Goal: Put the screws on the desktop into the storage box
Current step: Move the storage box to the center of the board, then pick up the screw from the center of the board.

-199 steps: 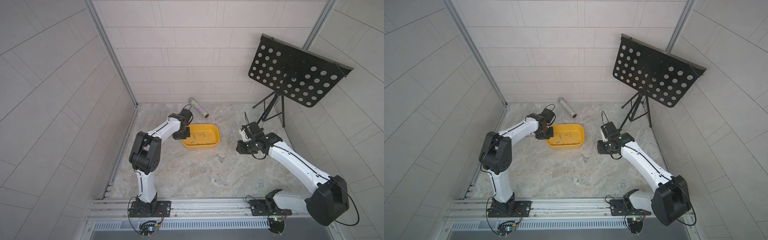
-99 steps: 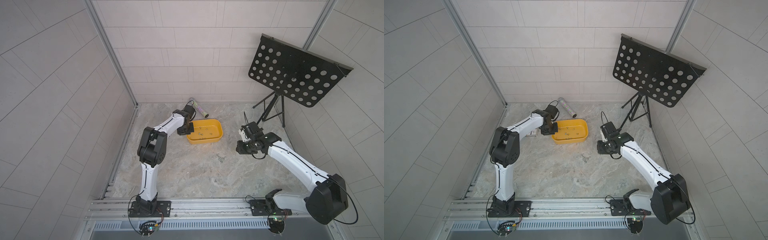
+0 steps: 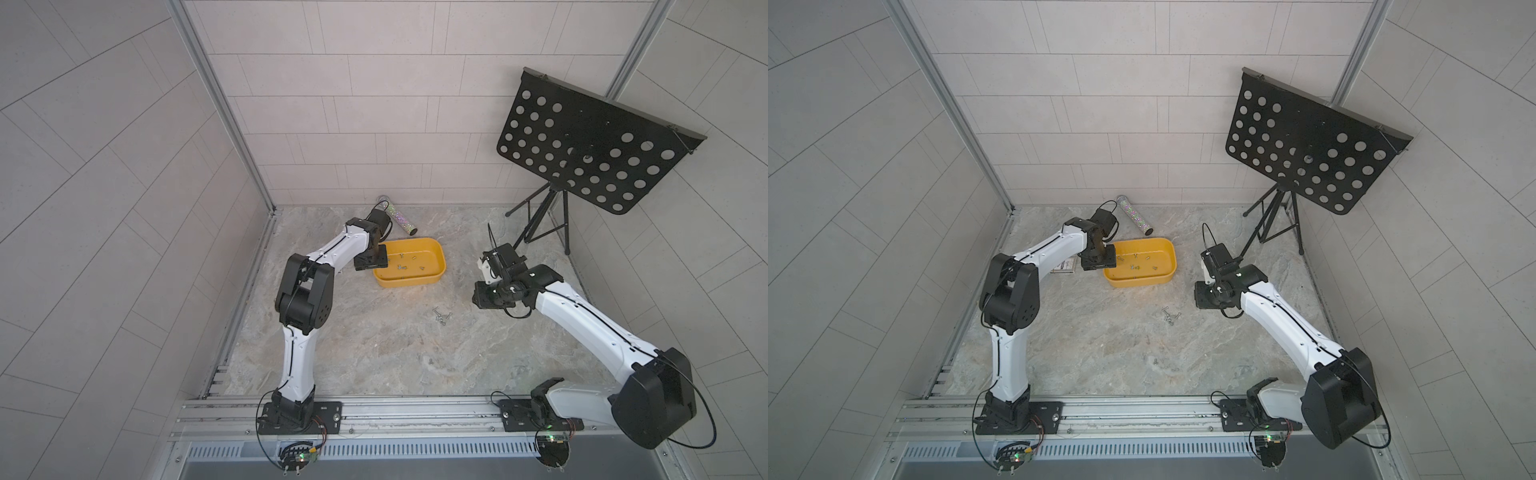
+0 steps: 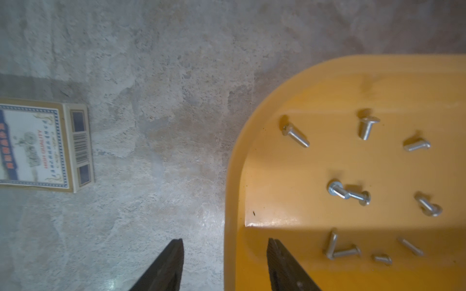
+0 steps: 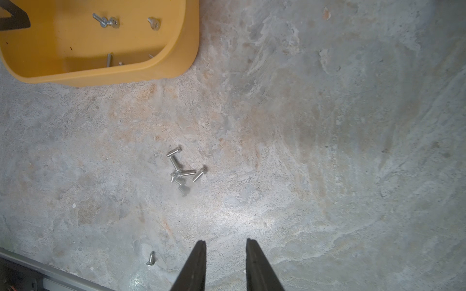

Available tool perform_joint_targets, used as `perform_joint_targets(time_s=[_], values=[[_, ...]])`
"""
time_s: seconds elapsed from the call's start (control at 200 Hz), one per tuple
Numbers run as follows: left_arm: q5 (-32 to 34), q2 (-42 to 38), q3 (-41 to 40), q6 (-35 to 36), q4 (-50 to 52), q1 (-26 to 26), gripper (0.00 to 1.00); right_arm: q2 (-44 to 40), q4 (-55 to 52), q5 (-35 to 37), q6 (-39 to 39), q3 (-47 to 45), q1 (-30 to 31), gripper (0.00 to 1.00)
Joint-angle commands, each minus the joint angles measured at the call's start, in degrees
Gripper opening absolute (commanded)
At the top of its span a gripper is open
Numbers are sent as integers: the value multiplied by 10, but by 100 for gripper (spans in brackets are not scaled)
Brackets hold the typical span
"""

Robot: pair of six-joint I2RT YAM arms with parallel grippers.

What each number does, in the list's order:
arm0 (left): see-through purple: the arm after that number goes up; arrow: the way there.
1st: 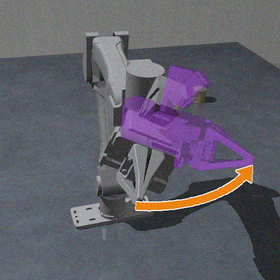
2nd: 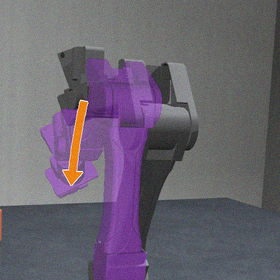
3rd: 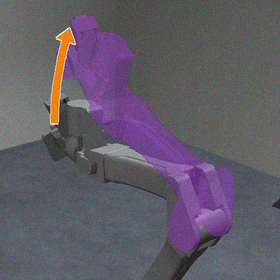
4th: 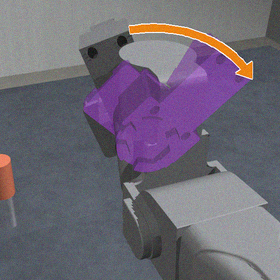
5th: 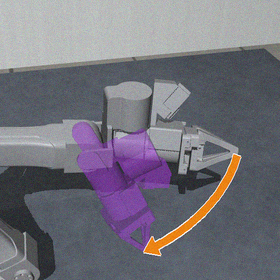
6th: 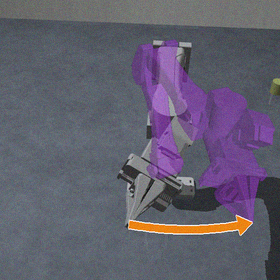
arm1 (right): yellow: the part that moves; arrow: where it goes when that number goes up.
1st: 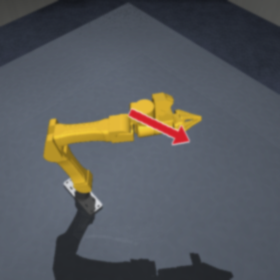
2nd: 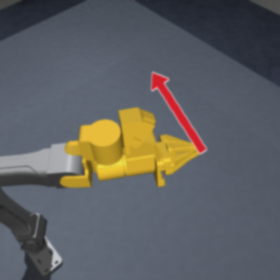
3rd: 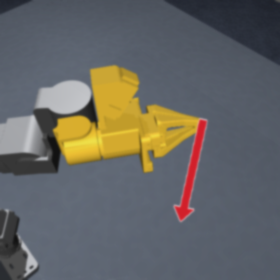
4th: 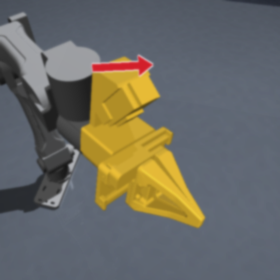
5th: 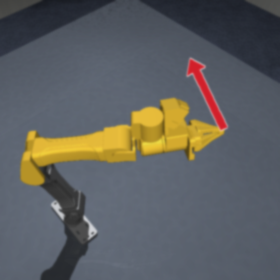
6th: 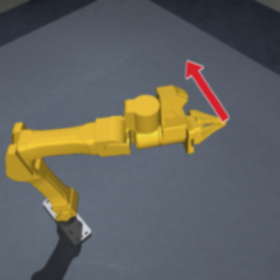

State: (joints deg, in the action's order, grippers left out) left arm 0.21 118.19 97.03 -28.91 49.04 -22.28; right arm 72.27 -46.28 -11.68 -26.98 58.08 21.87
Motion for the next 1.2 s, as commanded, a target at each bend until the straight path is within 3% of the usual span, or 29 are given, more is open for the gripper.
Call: perform_joint_targets(time_s=[0.0, 0.195, 0.565, 0.725, 0.86, 1.196], values=[[20, -96, 2, 11, 20, -2, 67, -28, -31, 3, -2, 21, 4, 31], [45, -246, -36, 29, 57, -1, 67, -48, -41, -1, -30, 1, 28, 31], [104, -486, -286, 69, 74, 40, 59, -60, 32, 6, -160, -121, 190, 30], [77, -514, -368, 80, 54, 83, 59, -34, 76, 20, -220, -147, 287, 29], [52, -516, -398, 76, 32, 88, 59, 6, 101, 25, -242, -142, 345, 29], [-19, -514, -444, 78, 14, 87, 57, 116, 116, 31, -240, -83, 377, 32]])
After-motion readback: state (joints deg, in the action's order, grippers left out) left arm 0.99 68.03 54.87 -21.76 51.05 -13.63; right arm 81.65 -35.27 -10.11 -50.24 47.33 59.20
